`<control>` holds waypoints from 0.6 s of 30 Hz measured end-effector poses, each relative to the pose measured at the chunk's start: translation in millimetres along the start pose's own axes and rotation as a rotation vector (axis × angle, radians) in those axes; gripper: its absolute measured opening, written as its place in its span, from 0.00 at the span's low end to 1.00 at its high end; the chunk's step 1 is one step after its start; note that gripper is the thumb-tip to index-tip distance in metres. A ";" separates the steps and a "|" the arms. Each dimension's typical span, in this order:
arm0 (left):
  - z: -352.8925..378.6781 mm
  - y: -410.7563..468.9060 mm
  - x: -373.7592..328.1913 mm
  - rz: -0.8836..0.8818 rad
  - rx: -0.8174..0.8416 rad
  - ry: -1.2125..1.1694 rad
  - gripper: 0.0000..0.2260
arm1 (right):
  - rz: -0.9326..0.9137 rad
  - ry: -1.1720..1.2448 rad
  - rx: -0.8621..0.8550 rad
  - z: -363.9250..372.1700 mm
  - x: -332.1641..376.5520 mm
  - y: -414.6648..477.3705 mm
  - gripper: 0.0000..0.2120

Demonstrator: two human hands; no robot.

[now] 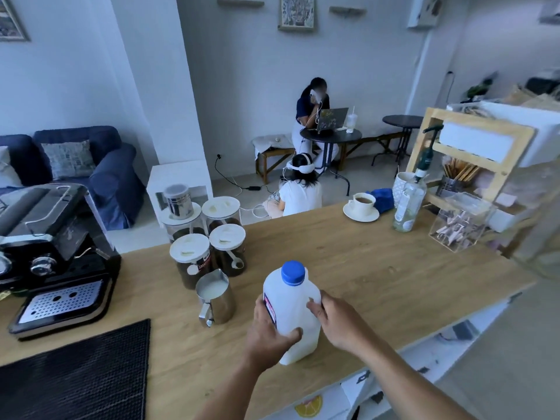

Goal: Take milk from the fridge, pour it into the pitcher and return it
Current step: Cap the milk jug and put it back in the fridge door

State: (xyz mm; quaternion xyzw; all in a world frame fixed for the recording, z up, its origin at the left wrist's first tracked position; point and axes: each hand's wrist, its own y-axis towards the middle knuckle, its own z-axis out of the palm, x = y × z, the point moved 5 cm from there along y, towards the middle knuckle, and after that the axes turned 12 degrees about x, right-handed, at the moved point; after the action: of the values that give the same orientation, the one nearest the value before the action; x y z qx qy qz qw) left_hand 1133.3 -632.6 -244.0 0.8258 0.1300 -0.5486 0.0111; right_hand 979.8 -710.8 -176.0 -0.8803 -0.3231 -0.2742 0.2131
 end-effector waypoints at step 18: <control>127.5 -36.2 -64.8 0.080 0.605 0.133 0.31 | 0.562 0.033 -0.282 -24.8 -56.7 -173.3 0.19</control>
State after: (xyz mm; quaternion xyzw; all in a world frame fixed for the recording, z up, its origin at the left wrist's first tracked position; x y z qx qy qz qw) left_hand 986.4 -631.3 -231.3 0.8301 -0.0712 -0.5065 -0.2220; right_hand 816.1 -628.7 -158.0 -0.9515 -0.0223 -0.2610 0.1616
